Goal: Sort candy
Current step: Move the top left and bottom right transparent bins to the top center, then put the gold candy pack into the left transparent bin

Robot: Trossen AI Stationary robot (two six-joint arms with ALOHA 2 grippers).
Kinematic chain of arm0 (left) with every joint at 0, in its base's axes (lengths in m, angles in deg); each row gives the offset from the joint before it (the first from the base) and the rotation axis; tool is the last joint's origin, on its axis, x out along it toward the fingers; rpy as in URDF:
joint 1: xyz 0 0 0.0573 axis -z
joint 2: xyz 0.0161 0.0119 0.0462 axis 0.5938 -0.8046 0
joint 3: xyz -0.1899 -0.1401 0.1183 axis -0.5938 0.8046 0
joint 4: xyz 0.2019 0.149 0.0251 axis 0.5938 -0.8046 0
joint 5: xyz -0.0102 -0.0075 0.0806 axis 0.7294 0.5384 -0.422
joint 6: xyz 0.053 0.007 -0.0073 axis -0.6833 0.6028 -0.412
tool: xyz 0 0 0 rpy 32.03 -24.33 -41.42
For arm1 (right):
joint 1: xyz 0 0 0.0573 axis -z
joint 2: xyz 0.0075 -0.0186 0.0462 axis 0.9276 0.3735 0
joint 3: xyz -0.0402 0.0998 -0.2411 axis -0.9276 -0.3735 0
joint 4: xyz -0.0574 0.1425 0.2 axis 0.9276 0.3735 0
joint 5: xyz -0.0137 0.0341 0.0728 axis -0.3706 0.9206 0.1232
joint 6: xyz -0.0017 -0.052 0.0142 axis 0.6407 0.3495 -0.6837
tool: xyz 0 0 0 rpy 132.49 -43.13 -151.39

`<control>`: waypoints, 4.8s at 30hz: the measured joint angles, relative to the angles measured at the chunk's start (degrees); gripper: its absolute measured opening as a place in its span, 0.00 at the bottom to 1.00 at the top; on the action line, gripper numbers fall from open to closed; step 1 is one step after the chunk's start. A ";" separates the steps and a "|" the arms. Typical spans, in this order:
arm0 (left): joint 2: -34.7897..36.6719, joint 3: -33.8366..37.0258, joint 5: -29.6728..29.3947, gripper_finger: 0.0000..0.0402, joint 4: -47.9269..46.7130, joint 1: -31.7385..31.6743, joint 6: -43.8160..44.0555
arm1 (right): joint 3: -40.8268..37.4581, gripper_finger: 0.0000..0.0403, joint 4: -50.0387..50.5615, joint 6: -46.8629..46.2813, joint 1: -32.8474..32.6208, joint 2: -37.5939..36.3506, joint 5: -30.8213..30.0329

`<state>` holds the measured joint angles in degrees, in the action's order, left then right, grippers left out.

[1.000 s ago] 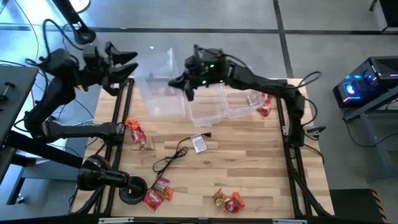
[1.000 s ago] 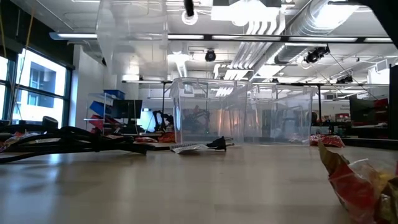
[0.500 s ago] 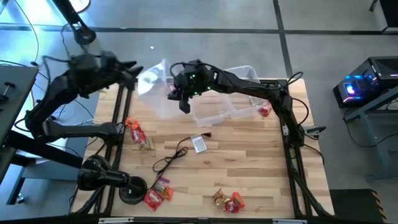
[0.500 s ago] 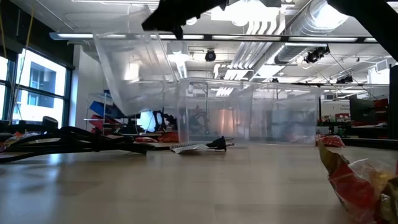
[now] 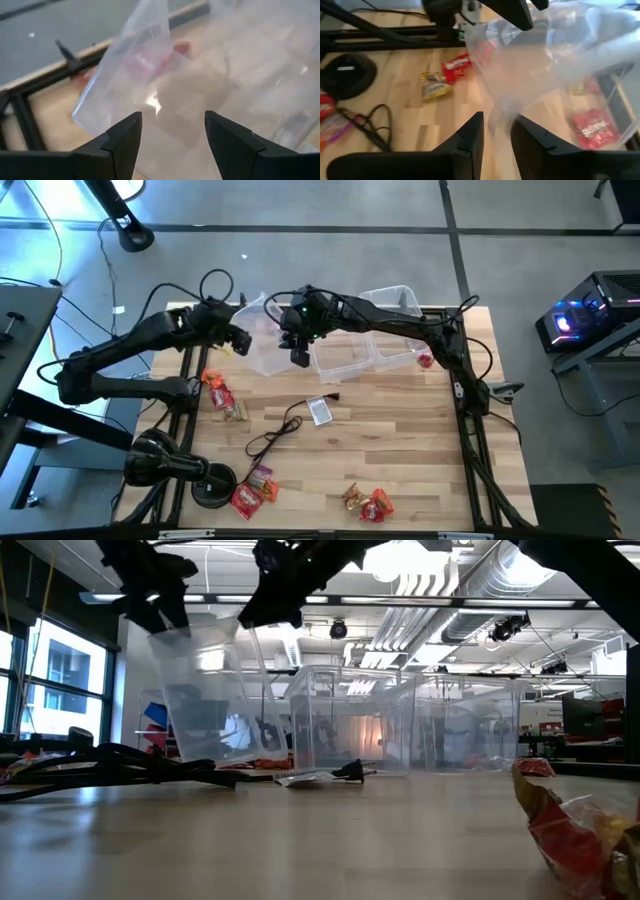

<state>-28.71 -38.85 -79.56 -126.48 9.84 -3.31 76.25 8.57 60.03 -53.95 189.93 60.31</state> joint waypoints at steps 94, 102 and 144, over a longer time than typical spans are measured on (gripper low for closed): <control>-4.05 12.72 10.88 0.00 -9.41 -8.36 10.70 | 0.61 0.00 19.32 -1.89 -3.04 1.21 -4.05; -2.51 12.70 13.79 0.00 -5.44 -2.24 16.57 | 0.57 0.00 19.32 -2.64 -2.90 4.91 -7.74; -32.77 -33.02 3.05 0.04 -5.80 -24.96 -13.69 | 1.88 0.00 24.70 -1.31 6.65 -6.38 -13.15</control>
<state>-61.47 -71.87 -76.51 -132.27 -15.12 -17.00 78.13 33.26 58.72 -47.30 183.54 47.15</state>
